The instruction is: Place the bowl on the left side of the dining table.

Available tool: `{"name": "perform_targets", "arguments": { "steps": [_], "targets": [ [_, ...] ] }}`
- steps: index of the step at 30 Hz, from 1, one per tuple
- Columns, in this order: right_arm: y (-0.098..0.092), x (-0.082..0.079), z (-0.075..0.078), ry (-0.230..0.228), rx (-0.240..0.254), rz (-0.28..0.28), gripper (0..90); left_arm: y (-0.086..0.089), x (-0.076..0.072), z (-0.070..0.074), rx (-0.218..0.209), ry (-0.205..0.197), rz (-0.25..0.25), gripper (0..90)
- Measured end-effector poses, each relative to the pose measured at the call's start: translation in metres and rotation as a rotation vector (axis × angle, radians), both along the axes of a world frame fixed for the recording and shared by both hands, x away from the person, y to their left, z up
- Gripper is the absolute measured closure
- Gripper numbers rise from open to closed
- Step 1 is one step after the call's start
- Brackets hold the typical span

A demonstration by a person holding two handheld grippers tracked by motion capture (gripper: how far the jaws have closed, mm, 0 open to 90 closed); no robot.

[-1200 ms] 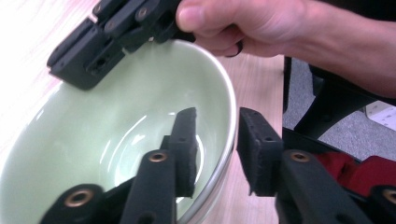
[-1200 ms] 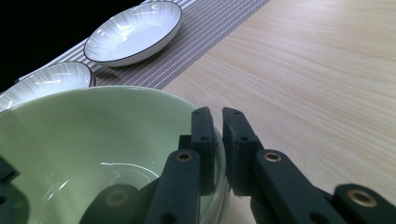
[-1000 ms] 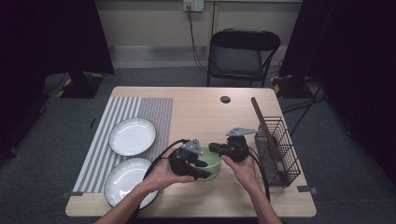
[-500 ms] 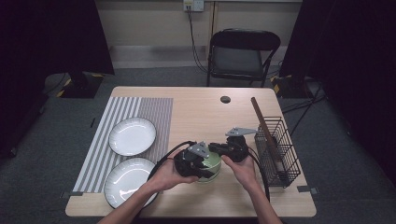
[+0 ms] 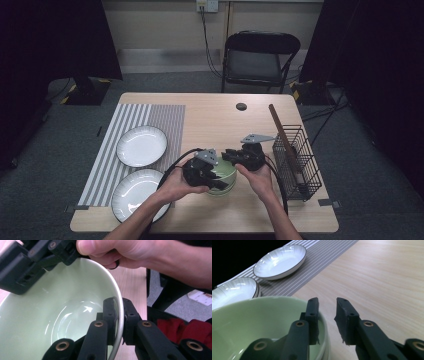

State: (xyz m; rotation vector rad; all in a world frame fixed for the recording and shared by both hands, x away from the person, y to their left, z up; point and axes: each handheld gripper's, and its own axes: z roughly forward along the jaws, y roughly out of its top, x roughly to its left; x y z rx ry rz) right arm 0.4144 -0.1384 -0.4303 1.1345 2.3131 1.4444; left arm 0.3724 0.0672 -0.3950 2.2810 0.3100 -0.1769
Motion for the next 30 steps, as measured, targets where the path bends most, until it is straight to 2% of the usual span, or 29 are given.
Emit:
{"name": "perform_targets", "arguments": {
  "steps": [3,4,5,9,11,16,17,18,23,28,30],
  "targets": [
    [-0.002,0.004,0.002,-0.007,0.006,-0.027,56.6,0.0,0.0,0.0,-0.01,0.006,0.006,83.7],
    [-0.003,0.006,0.003,-0.009,0.004,-0.036,53.4,0.0,0.0,0.001,0.001,0.006,0.001,83.7],
    [-0.004,0.007,0.003,-0.009,0.005,-0.045,51.3,0.0,0.0,-0.001,-0.029,0.011,0.005,83.6],
    [-0.004,0.015,0.001,-0.014,0.005,-0.06,42.8,0.002,0.001,-0.001,-0.04,0.024,0.001,83.6],
    [-0.003,0.021,-0.002,-0.024,0.015,-0.063,41.1,0.003,0.002,0.0,-0.042,0.025,-0.001,83.6],
    [0.0,0.033,-0.006,-0.009,0.014,-0.097,35.1,0.005,0.001,0.002,-0.05,0.024,0.003,83.5],
    [0.001,0.035,-0.006,-0.005,0.01,-0.105,34.6,0.006,0.001,0.002,-0.065,0.029,0.008,83.4],
    [0.0,0.036,-0.007,-0.003,0.004,-0.108,34.5,0.008,0.002,0.004,-0.057,0.026,0.003,83.4],
    [-0.005,0.041,-0.016,0.018,-0.025,-0.146,29.7,0.011,-0.003,0.009,-0.087,0.015,0.003,83.5],
    [-0.008,0.043,-0.026,0.05,-0.043,-0.164,20.8,0.016,-0.006,0.017,-0.103,0.002,-0.004,83.2],
    [-0.008,0.043,-0.029,0.058,-0.077,-0.173,19.2,0.018,-0.005,0.019,-0.109,0.001,0.002,83.2]
  ]
}}
